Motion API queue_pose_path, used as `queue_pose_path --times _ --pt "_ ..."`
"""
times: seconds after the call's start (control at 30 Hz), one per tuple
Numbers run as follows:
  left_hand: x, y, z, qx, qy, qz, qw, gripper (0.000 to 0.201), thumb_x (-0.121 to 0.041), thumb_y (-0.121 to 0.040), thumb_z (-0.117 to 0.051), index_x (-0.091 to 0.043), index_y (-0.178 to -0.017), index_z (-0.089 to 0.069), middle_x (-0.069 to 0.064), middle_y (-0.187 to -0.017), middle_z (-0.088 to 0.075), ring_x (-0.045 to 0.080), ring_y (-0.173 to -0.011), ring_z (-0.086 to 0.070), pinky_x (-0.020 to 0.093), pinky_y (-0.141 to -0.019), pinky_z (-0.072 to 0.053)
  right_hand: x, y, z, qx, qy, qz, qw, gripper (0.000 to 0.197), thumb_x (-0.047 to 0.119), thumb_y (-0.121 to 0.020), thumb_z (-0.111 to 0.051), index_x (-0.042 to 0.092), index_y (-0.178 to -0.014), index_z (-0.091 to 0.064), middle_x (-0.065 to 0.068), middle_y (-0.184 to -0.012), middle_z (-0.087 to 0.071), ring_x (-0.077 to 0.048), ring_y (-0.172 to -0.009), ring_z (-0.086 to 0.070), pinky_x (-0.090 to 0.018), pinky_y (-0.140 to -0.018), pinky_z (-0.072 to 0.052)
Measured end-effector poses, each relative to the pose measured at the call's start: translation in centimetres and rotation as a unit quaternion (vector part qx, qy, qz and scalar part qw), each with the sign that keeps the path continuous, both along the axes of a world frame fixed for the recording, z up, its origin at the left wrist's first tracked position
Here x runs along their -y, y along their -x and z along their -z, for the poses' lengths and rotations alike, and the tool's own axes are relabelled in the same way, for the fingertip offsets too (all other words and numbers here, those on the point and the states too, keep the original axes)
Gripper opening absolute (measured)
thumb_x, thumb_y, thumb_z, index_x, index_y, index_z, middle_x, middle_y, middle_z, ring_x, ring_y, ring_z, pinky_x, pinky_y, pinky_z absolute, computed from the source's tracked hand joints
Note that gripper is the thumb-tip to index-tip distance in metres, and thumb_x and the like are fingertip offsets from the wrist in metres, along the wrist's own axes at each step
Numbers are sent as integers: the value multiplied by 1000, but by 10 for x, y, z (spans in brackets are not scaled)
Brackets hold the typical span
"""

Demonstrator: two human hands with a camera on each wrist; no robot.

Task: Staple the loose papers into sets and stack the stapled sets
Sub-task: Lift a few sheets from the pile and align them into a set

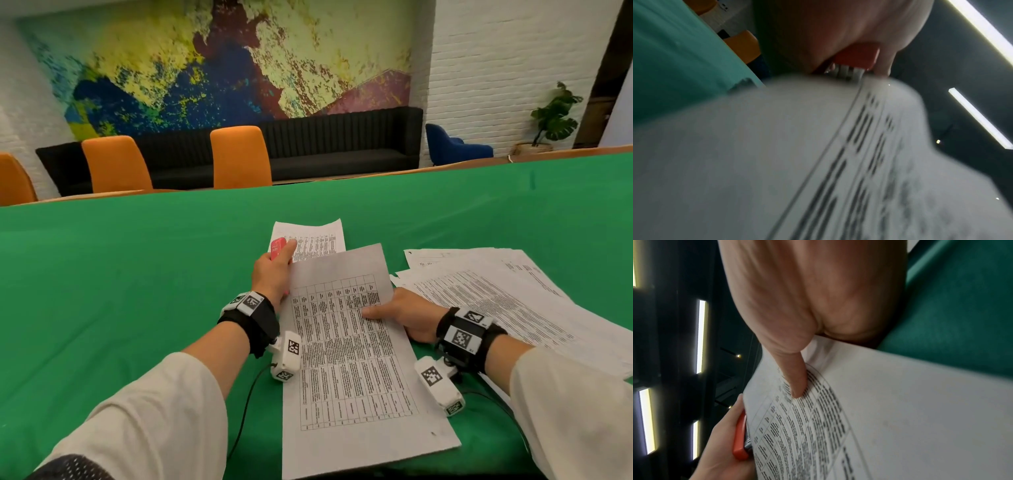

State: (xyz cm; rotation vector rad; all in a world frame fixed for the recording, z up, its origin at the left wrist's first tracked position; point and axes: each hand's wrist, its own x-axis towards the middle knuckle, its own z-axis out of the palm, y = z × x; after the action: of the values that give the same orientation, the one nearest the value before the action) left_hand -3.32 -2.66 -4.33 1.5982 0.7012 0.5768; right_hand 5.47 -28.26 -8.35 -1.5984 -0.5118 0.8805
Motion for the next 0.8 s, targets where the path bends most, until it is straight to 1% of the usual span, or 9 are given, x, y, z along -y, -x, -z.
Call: queue_pose_path --times 0.1,0.2,0.3,0.37,0.5,0.63,0.67,0.7,0.8 --pt "-11 7 -17 -23 -5 26 999 61 -70 -87 -67 -12 -107 -64 9 -104 -72 28 -87 -69 45 -91 -57 1 1 0 -2 -8 8 1000 53 17 -81 -77 0 -129 -63 -21 -120 -74 -43 -112 -71 -61 -104 -52" --pt "-33 27 -33 -77 -109 20 991 51 -63 -94 -62 -13 -101 -61 8 -94 -69 26 -79 -65 43 -87 -58 1 1 0 2 -9 6 1000 40 12 -91 -72 2 -129 -64 -20 -119 -75 -42 -111 -71 -61 -103 -53" --pt "-56 57 -36 -204 -220 44 953 44 -54 -101 -57 -11 -94 -59 7 -78 -59 23 -66 -55 33 -66 -49 2 0 0 1 -12 2 1000 36 10 -94 -70 4 -129 -64 -20 -120 -74 -43 -112 -71 -61 -103 -53" --pt "-67 75 -29 -288 -268 78 916 45 -53 -102 -54 -9 -93 -61 7 -77 -58 22 -63 -52 30 -62 -43 2 1 0 0 -13 1 1000 38 12 -92 -71 4 -129 -64 -20 -121 -74 -43 -112 -71 -62 -104 -52" --pt "-77 99 4 -401 -330 152 841 43 -48 -103 -55 -8 -99 -67 9 -89 -67 20 -70 -59 28 -66 -51 3 3 -3 4 -7 -4 1000 51 20 -82 -76 5 -129 -64 -20 -120 -74 -44 -113 -70 -62 -104 -52" --pt "-83 101 20 -443 -413 151 781 44 -58 -95 -56 -19 -102 -73 16 -122 -66 31 -104 -64 36 -94 -54 2 0 0 0 -12 -6 1000 47 20 -86 -75 8 -131 -64 -19 -123 -73 -42 -115 -69 -63 -106 -50" --pt "-82 102 16 -435 -424 142 782 50 -65 -93 -56 -22 -110 -74 16 -130 -63 33 -113 -63 39 -102 -52 3 -2 0 -1 -15 -4 1000 46 20 -88 -74 9 -131 -63 -19 -123 -73 -42 -115 -70 -63 -107 -49" --pt "-79 103 11 -399 -420 134 804 56 -69 -91 -58 -24 -121 -72 12 -136 -61 32 -122 -60 41 -108 -49 3 -3 -2 0 -18 0 1000 47 21 -87 -76 8 -131 -63 -19 -123 -73 -43 -114 -70 -63 -106 -49" --pt "-52 107 -7 -180 -265 160 934 55 -59 -93 -67 -25 -137 -62 -4 -133 -66 15 -119 -65 38 -103 -51 2 -11 -22 6 -37 11 999 70 32 -76 -91 2 -131 -62 -24 -124 -71 -43 -112 -69 -63 -106 -49"
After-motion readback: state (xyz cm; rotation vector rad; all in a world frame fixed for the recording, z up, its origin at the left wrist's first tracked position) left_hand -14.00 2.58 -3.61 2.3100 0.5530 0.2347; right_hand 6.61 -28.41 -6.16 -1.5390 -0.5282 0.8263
